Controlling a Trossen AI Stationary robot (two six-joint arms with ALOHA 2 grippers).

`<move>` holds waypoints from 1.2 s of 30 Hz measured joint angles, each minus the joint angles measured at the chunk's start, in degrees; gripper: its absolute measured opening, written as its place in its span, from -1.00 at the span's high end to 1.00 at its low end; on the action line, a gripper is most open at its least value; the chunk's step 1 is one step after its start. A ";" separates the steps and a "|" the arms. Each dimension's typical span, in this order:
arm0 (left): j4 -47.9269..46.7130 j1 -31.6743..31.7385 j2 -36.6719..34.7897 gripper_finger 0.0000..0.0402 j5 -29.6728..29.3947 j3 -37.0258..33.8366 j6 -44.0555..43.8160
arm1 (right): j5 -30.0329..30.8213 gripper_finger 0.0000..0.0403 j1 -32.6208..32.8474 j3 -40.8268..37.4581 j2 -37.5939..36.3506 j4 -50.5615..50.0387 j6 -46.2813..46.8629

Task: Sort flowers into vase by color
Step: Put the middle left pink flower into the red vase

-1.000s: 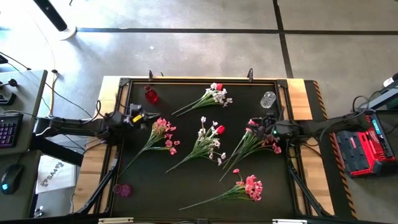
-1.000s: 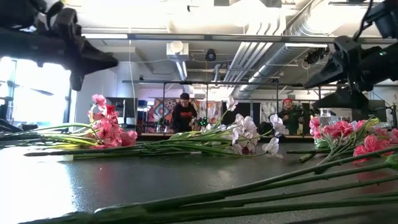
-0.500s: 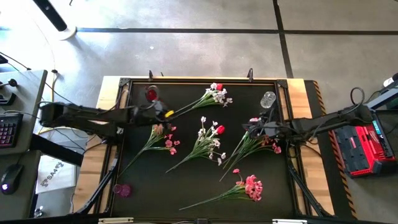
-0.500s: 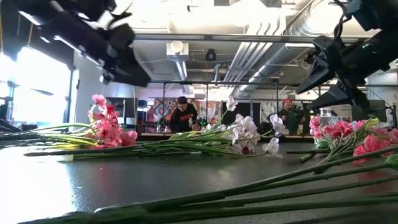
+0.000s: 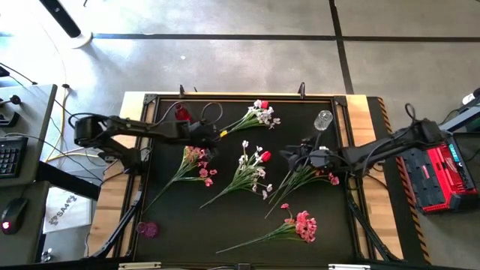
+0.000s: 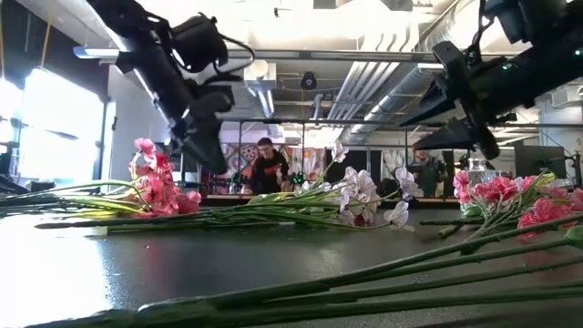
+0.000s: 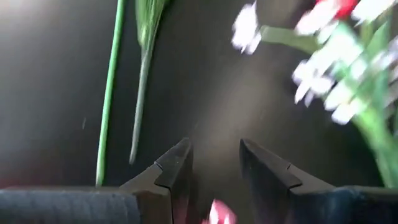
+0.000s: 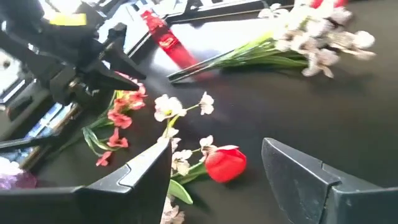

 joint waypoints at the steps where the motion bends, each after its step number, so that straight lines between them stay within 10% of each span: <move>1: -3.76 -0.28 -0.06 0.39 -0.74 0.61 -1.30 | -0.08 -0.17 0.00 0.00 1.06 1.34 -1.32; 18: -26.90 -15.01 -18.23 0.39 -6.10 1.05 -13.65 | 5.41 -0.17 -1.20 -0.02 9.11 8.32 -4.82; 36: -32.00 -32.02 -18.51 0.41 -2.04 -11.87 -38.63 | 6.15 -0.17 -1.33 -0.02 9.09 8.40 -3.31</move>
